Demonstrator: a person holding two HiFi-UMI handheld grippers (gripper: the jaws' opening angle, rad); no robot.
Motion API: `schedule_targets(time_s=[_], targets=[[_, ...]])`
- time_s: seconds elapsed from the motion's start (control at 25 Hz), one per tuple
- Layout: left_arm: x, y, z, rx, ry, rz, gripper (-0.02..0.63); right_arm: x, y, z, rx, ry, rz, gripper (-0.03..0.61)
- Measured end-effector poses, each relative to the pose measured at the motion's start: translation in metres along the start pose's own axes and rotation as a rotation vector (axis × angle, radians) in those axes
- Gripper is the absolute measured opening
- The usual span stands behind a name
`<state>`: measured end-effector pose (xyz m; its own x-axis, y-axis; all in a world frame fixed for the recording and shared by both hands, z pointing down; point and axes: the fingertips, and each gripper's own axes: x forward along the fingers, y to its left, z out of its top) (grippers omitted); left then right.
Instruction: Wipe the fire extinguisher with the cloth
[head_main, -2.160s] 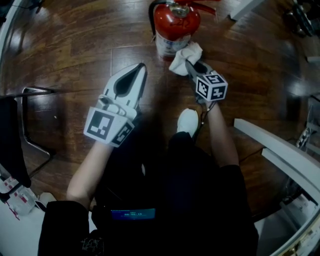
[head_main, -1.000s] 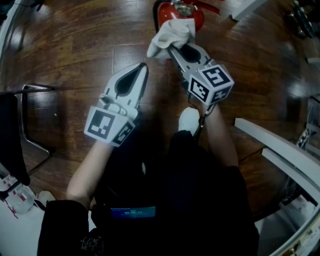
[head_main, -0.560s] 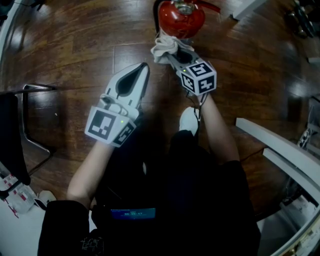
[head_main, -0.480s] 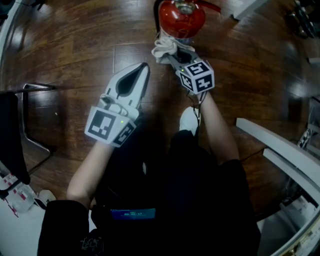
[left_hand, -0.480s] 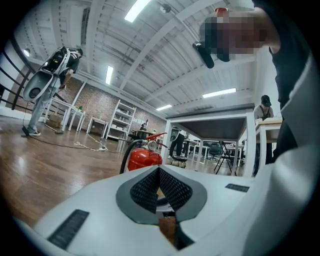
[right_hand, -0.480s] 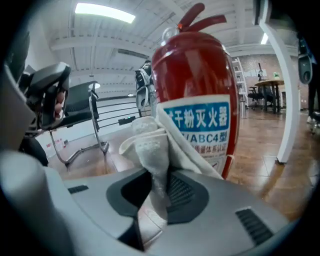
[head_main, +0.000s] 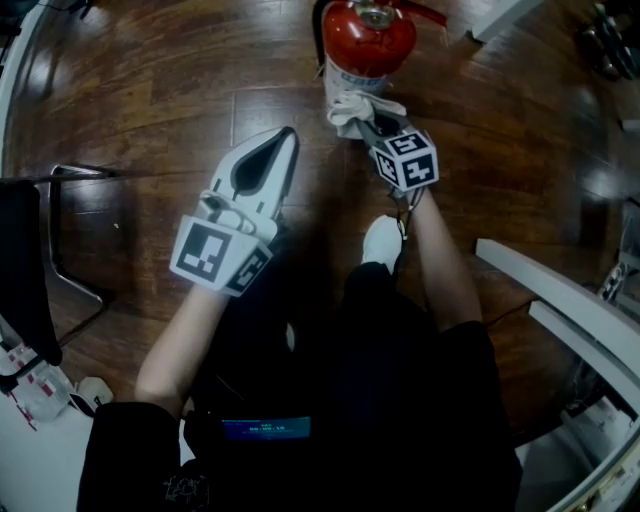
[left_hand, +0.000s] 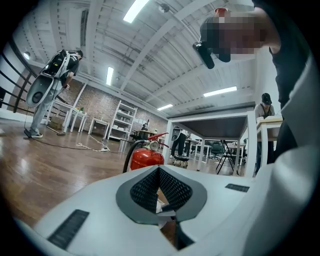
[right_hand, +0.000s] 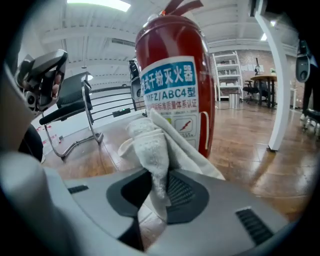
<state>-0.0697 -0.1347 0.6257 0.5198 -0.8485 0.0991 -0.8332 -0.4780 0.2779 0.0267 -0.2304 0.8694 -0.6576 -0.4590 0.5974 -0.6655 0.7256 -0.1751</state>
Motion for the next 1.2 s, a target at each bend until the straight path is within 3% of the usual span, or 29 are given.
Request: schedule_targets(time_s=[0.24,0.6,0.76,0.96,1.2], targets=[[0.000,0.001,0.000,-0.007,-0.007,-0.004,0.003,-0.042,0.024,0.030,0.030,-0.145,0.062,0.094],[-0.001,0.000,0.003,-0.010,-0.021,-0.005,0.003,-0.125,0.072,0.173,-0.016,-0.465,0.153,0.094],[-0.004,0.002,0.005,-0.010,-0.021,0.002,0.003,-0.146,0.080,0.221,-0.016,-0.549,0.168,0.094],[-0.006,0.003,0.006,-0.007,-0.023,0.004,0.003,-0.132,0.083,0.245,0.029,-0.559,0.175,0.094],[-0.006,0.004,0.005,-0.004,-0.017,0.008,0.003,-0.074,0.086,0.225,0.069,-0.454,0.165,0.094]])
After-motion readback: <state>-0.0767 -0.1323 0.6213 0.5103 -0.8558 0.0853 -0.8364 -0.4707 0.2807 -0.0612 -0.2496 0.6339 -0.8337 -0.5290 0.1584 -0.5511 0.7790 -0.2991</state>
